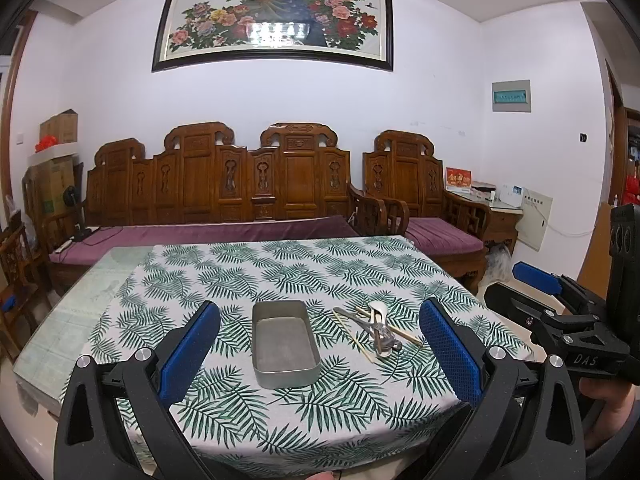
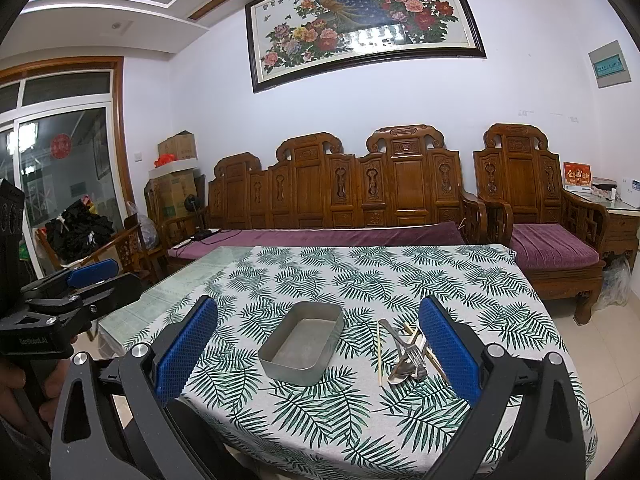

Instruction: Organize utensils

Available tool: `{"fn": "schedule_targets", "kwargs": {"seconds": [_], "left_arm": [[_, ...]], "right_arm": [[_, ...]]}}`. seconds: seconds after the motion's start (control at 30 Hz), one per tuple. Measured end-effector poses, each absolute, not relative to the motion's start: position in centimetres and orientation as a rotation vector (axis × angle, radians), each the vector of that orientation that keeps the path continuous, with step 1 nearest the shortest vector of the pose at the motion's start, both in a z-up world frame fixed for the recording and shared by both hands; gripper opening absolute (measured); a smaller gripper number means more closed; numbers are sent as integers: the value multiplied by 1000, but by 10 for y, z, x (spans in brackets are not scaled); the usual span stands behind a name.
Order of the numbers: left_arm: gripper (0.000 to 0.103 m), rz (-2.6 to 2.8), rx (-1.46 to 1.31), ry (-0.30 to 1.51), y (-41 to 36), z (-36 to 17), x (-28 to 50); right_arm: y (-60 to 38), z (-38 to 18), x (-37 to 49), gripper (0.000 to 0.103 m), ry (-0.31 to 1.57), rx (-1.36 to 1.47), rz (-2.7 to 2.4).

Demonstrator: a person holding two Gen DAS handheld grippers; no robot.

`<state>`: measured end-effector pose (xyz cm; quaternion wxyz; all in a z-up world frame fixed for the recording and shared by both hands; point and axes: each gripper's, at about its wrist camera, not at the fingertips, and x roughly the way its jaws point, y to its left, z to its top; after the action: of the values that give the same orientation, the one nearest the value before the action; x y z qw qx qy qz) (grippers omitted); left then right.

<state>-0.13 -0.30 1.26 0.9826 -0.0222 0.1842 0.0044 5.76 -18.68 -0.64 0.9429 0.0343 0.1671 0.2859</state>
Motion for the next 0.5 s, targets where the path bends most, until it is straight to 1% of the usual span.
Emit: {"fn": "schedule_targets", "kwargs": {"seconds": [0.33, 0.5], "left_arm": [[96, 7, -43, 374, -2, 11, -1], [96, 7, -47, 399, -2, 2, 6]], "right_arm": [[-186, -7, 58, 101, 345, 70, 583], [-190, -5, 62, 101, 356, 68, 573]]}}
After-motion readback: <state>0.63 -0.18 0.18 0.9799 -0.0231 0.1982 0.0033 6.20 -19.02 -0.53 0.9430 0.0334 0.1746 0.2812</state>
